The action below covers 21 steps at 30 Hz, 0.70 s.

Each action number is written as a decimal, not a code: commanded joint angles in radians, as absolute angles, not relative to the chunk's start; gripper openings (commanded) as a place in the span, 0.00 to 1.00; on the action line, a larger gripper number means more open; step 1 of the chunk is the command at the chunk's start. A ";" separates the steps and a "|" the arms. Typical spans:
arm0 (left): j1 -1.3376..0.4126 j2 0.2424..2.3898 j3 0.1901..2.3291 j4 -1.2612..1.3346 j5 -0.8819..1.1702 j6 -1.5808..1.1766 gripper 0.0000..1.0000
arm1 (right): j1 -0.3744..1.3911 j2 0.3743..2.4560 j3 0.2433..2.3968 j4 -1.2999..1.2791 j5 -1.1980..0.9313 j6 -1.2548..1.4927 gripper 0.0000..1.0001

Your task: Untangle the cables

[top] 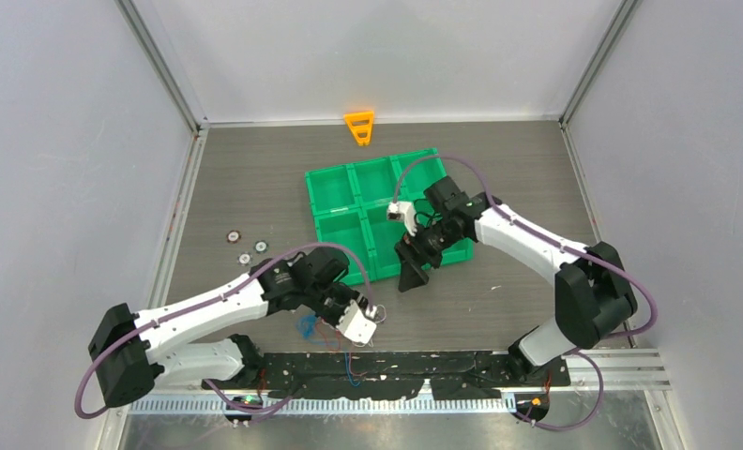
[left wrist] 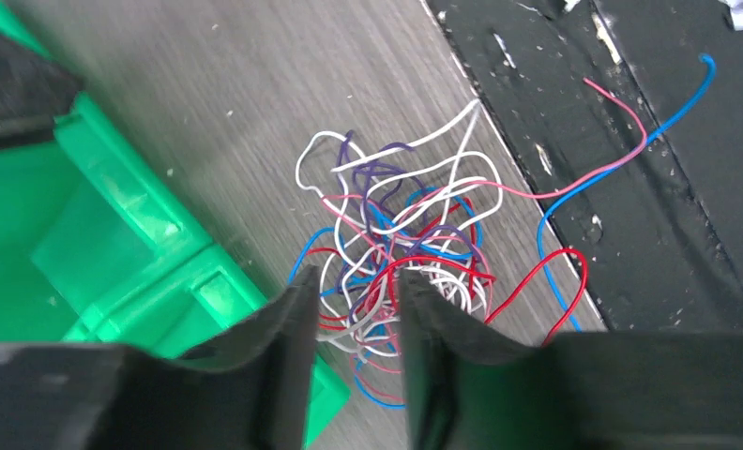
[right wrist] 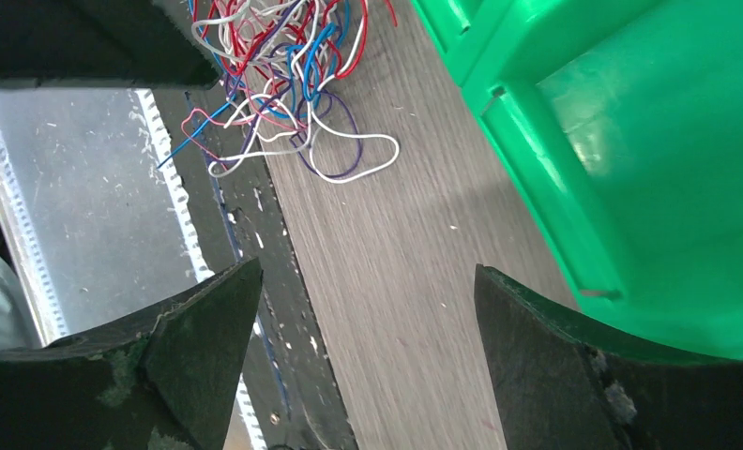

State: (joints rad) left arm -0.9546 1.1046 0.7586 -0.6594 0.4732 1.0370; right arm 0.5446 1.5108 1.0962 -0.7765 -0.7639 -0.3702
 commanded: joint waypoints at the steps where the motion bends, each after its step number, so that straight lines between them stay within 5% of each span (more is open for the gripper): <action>1: -1.002 1.096 0.775 -0.712 0.406 1.181 0.26 | 0.604 1.526 1.044 -0.546 -0.782 -0.217 0.88; 3: -1.012 1.078 0.768 -0.722 0.370 1.205 0.07 | 0.634 1.543 1.024 -0.481 -0.779 -0.178 0.86; 5: -1.014 1.045 0.757 -0.713 0.338 1.216 0.00 | 0.663 1.558 1.008 -0.422 -0.781 -0.142 0.86; 6: -1.014 1.030 0.751 -0.704 0.323 1.222 0.01 | 0.686 1.567 1.001 -0.393 -0.781 -0.125 0.86; 9: -1.014 0.984 0.734 -0.690 0.298 1.253 0.44 | 0.727 1.589 1.006 -0.364 -0.776 -0.109 0.86; 10: -1.014 0.977 0.731 -0.691 0.295 1.268 0.51 | 0.742 1.603 1.007 -0.349 -0.775 -0.098 0.86; 21: -1.013 1.059 0.688 -0.627 0.295 1.364 0.45 | 0.793 1.681 1.004 -0.247 -0.691 -0.009 0.73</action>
State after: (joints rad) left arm -1.0100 1.0435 0.7063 -0.6781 0.2924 1.3022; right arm 0.7784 1.6726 1.0000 -0.3279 -0.7330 -0.0509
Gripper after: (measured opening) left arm 0.475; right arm 0.752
